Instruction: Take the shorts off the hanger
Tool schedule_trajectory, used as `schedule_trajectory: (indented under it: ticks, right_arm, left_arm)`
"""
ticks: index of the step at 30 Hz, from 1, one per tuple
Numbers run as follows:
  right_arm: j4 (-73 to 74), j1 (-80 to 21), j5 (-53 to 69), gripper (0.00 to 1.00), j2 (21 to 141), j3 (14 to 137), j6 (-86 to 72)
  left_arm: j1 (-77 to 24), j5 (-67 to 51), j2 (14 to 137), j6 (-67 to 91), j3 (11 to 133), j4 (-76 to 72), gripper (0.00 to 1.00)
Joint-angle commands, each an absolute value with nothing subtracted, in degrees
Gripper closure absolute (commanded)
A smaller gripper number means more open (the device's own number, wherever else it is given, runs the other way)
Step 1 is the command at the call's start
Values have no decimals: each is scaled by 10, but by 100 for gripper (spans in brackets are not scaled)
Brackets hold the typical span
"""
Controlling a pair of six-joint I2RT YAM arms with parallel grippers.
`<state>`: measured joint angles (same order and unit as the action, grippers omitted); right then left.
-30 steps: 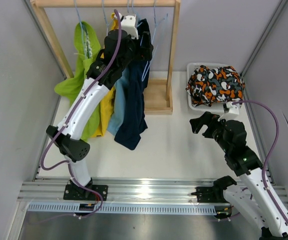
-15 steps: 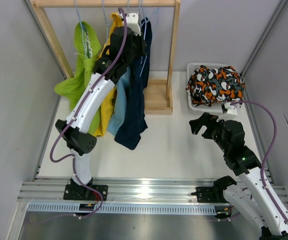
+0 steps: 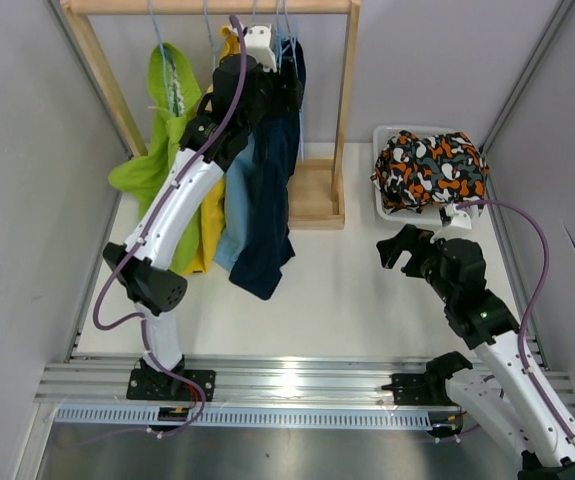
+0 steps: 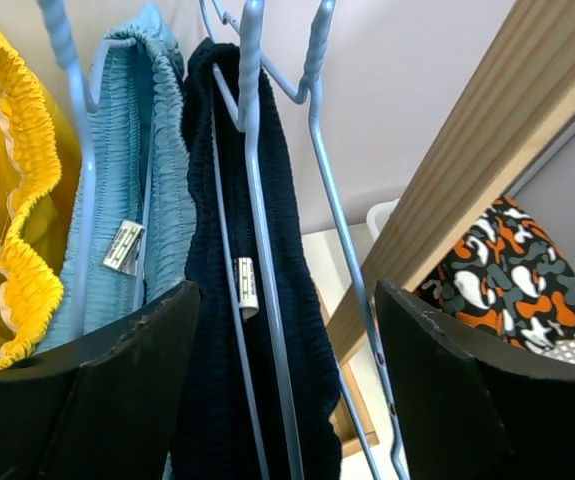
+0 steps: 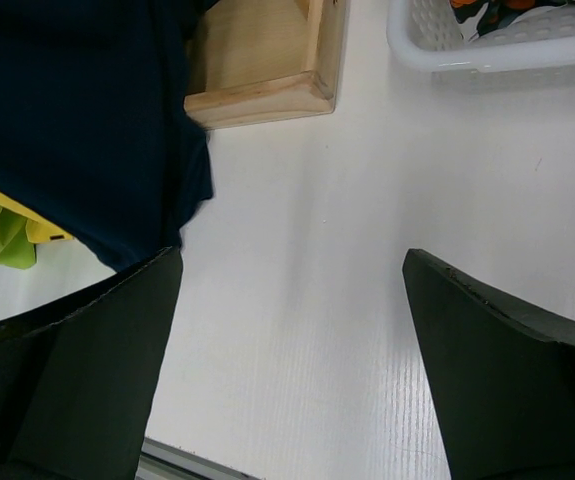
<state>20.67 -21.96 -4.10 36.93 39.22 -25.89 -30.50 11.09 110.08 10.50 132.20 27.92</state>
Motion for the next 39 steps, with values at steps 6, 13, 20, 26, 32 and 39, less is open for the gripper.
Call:
schedule_trajectory:
  ticks: [6,13,20,26,32,39]
  right_arm:
    - [185,-222,-47,0,365,393,-250]
    - [185,-223,-47,0,366,394,-250]
    - [185,-222,-47,1,366,392,-250]
    - [183,-222,-48,1,365,388,-250]
    - [178,-222,-50,1,365,383,-250]
    - [174,-222,-53,1,369,379,-245]
  left_arm:
    - [-286,99,1040,117,1302,243,32]
    - [-276,92,1029,125,1282,232,41]
    - [-275,72,1041,129,1281,232,45]
    - [-275,62,1060,138,1284,228,54]
    - [-277,62,1077,137,1296,233,61]
    - [-282,69,1098,122,1318,240,61]
